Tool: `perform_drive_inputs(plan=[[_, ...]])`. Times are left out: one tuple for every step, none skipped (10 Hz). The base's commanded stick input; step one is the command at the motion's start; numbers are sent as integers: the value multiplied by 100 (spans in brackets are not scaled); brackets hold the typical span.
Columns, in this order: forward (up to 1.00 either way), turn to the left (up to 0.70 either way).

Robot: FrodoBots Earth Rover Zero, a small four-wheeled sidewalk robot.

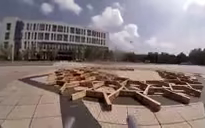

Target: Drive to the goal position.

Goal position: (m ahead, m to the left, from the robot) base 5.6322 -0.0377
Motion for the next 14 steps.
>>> perform_drive_inputs(plan=[[0, 70], [0, 70], [0, 70], [0, 70], [0, 70], [0, 70], [0, 70], [0, 70], [0, 70], [0, 70], [0, 70], [51, 47], [70, 39], [70, 39]])
